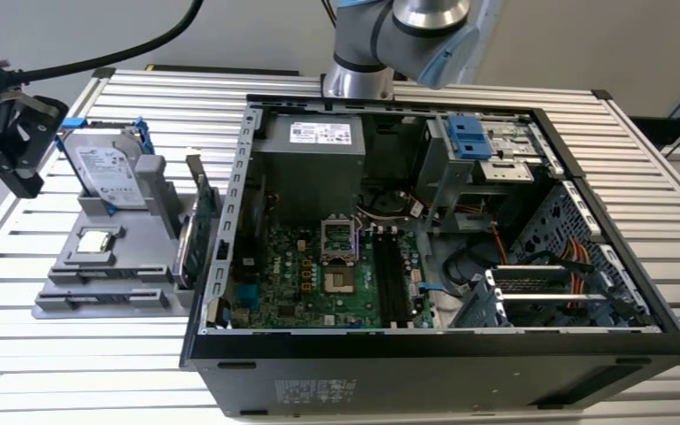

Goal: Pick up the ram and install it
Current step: 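Pick up the ram and move it above insertion slot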

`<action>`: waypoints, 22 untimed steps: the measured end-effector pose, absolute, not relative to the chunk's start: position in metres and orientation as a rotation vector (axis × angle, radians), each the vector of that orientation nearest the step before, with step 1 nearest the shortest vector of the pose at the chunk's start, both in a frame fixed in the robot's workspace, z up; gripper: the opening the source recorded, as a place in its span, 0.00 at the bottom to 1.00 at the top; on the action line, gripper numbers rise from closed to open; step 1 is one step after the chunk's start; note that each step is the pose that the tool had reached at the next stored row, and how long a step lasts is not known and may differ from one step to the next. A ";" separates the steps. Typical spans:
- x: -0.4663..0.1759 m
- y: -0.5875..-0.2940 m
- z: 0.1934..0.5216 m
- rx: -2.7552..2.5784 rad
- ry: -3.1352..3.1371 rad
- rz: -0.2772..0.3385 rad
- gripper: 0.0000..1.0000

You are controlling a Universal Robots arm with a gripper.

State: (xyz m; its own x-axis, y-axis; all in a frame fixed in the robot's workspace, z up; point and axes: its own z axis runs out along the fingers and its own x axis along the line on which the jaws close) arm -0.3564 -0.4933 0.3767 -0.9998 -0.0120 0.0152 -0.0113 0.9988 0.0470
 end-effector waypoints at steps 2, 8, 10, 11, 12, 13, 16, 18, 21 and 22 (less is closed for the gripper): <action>-0.356 -0.493 0.377 0.052 -3.124 -0.073 0.00; -0.356 -0.493 0.377 0.153 -3.120 -0.072 0.00; -0.356 -0.493 0.377 0.188 -3.117 -0.072 0.00; -0.356 -0.493 0.377 0.206 -3.116 -0.072 0.00; -0.356 -0.493 0.377 0.222 -3.114 -0.072 0.00; -0.356 -0.493 0.377 0.240 -3.113 -0.072 0.00; -0.356 -0.493 0.377 0.291 -3.108 -0.071 0.00; -0.356 -0.493 0.377 0.326 -3.104 -0.071 0.00; -0.356 -0.493 0.377 0.379 -3.097 -0.070 0.00; -0.356 -0.493 0.377 0.396 -3.095 -0.070 0.00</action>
